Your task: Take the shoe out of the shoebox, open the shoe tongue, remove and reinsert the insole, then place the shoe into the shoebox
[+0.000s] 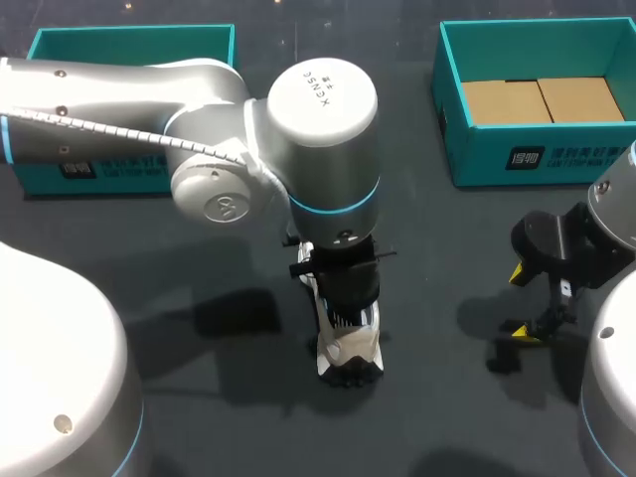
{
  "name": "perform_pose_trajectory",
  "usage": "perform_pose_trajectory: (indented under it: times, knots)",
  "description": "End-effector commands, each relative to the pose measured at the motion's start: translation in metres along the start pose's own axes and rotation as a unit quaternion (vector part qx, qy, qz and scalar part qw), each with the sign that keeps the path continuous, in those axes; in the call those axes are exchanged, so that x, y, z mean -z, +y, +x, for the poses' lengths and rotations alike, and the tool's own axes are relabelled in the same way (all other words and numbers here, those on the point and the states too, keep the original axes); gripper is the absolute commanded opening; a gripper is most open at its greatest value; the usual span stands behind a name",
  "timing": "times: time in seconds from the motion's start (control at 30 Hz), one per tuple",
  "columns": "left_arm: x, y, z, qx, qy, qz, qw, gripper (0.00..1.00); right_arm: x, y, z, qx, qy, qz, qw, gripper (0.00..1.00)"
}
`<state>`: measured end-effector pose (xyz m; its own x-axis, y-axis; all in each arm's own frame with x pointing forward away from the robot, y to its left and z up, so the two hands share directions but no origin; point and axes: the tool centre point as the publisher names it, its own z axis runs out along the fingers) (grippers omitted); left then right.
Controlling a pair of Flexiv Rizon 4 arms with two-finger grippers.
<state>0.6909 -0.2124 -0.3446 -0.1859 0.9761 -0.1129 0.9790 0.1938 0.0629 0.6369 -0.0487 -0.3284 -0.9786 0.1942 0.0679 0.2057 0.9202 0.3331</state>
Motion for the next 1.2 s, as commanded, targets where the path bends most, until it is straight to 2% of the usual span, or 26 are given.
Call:
perform_pose_trajectory:
  times: [0.03, 0.23, 0.33, 0.53, 0.73, 0.83, 1.2]
  knots:
    - [0.001, 0.002, -0.002, -0.004, 0.001, 0.002, 1.000, 0.43, 0.001, -0.001, 0.002, 0.000, -0.002, 0.000, 1.000, 1.00]
    - [0.003, 0.000, -0.002, -0.014, 0.002, -0.002, 1.000, 0.50, 0.001, -0.001, 0.002, 0.000, -0.002, 0.000, 1.000, 1.00]
    - [0.003, 0.000, -0.001, -0.017, 0.003, -0.004, 1.000, 0.64, 0.001, -0.001, 0.002, 0.000, -0.002, 0.000, 1.000, 1.00]
    - [0.005, 0.003, 0.001, -0.014, 0.005, -0.003, 1.000, 0.82, 0.001, -0.001, 0.002, 0.000, -0.002, 0.000, 1.000, 1.00]
    - [0.006, 0.010, 0.001, -0.003, 0.006, 0.017, 1.000, 0.87, 0.001, -0.001, 0.002, 0.000, -0.002, 0.000, 1.000, 1.00]
    - [0.006, 0.013, 0.000, 0.002, 0.004, 0.028, 1.000, 0.81, 0.001, -0.001, 0.002, 0.000, -0.002, 0.000, 1.000, 1.00]
    - [0.010, 0.014, -0.005, 0.000, 0.003, 0.039, 0.999, 0.78, 0.001, -0.001, 0.002, 0.000, -0.002, 0.000, 1.000, 1.00]
